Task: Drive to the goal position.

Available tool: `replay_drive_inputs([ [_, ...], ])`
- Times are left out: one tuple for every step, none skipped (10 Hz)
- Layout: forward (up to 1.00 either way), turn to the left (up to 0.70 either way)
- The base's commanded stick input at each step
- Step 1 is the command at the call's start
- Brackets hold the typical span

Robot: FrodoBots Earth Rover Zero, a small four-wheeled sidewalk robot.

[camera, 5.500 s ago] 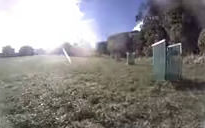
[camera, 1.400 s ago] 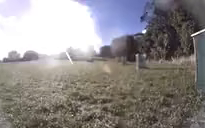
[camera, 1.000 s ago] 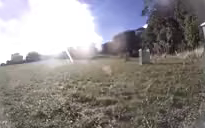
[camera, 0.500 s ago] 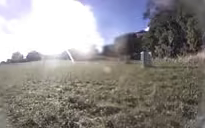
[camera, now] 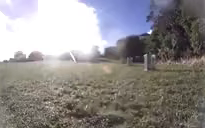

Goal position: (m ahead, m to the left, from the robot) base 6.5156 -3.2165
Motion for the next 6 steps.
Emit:
replay_drive_inputs([
  [0.0, 0.0],
  [0.5, 0.0],
  [0.5, 0.0],
  [0.5, 0.0],
  [0.5, 0.0],
  [0.5, 0.0],
])
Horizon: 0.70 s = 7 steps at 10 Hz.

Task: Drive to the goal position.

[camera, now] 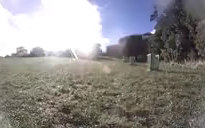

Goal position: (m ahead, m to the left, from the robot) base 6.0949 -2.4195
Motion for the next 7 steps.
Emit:
replay_drive_inputs([
  [0.5, 0.0],
  [0.5, 0.0],
  [0.5, 0.0],
  [0.5, 0.0],
  [0.5, 0.0],
  [0.5, 0.0],
  [0.5, 0.0],
])
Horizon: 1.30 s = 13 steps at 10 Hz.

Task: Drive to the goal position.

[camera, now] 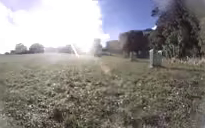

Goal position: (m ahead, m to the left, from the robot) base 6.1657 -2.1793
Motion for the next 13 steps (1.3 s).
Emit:
replay_drive_inputs([
  [0.5, 0.0],
  [0.5, 0.0],
  [0.5, 0.0],
  [0.5, 0.0],
  [0.5, 0.0],
  [0.5, 0.0],
  [0.5, 0.0],
  [0.5, 0.0],
  [0.5, 0.0],
  [0.5, 0.0],
  [0.5, -0.14],
  [0.5, -0.37],
  [0.5, -0.5],
])
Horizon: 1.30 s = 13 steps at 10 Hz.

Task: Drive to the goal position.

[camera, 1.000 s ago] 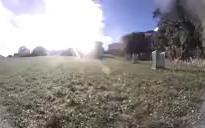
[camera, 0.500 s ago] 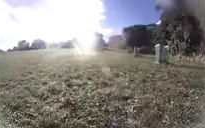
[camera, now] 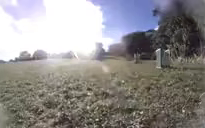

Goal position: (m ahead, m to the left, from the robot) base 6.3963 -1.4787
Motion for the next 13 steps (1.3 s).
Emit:
replay_drive_inputs([
  [0.5, -0.5],
  [0.5, -0.5],
  [0.5, -0.5],
  [0.5, -0.5],
  [0.5, -0.5],
  [0.5, -0.5],
  [0.5, -0.5],
  [0.5, -0.5],
  [0.5, -0.39],
  [0.5, -0.17],
  [0.5, 0.0],
  [0.5, 0.0],
  [0.5, 0.0],
])
